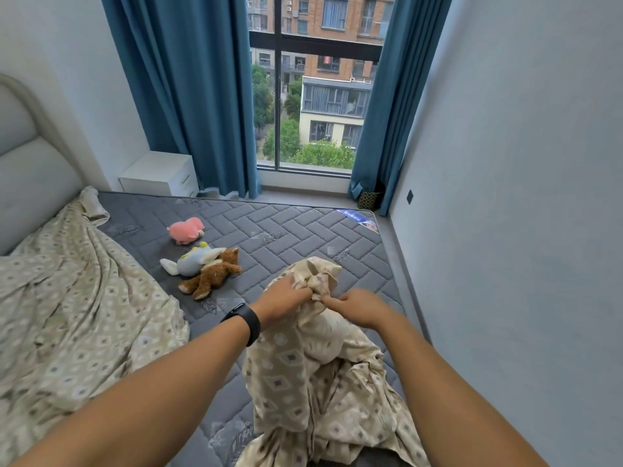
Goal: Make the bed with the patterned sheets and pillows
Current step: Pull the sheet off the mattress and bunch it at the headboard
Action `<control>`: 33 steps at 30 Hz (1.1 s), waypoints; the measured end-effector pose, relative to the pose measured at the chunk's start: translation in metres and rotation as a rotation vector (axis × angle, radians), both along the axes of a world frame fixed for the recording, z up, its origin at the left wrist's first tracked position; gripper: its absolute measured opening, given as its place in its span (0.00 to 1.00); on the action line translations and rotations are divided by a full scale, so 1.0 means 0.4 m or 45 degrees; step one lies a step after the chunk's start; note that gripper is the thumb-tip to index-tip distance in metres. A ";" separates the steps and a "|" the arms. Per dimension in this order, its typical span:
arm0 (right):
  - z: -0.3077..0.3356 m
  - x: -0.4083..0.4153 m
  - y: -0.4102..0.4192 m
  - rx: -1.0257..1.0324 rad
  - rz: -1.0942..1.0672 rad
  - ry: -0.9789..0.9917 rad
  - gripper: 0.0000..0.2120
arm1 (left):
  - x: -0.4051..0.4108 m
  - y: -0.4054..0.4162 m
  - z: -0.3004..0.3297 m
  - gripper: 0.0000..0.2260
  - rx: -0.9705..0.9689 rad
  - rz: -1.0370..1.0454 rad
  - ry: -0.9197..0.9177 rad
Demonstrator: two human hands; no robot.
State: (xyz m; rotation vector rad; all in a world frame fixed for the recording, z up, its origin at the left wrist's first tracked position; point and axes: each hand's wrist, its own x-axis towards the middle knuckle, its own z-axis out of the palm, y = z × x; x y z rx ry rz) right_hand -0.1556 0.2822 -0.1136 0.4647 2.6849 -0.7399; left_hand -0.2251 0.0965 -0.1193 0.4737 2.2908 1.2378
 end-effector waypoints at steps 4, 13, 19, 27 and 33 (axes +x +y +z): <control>-0.002 0.005 -0.031 -0.195 0.020 0.471 0.25 | -0.015 0.004 0.021 0.20 -0.024 -0.048 0.108; -0.081 -0.021 -0.077 -0.902 0.102 0.325 0.59 | -0.020 0.026 0.068 0.12 0.258 0.071 0.095; -0.042 -0.024 -0.126 -0.774 -0.158 0.608 0.39 | -0.009 0.064 0.104 0.17 0.531 0.212 -0.141; -0.024 0.015 -0.082 -1.248 -0.929 0.681 0.06 | -0.052 -0.040 0.038 0.24 0.468 0.002 -0.020; 0.164 0.015 -0.038 -1.697 -0.568 0.672 0.14 | -0.006 0.009 -0.005 0.29 0.042 -0.645 0.128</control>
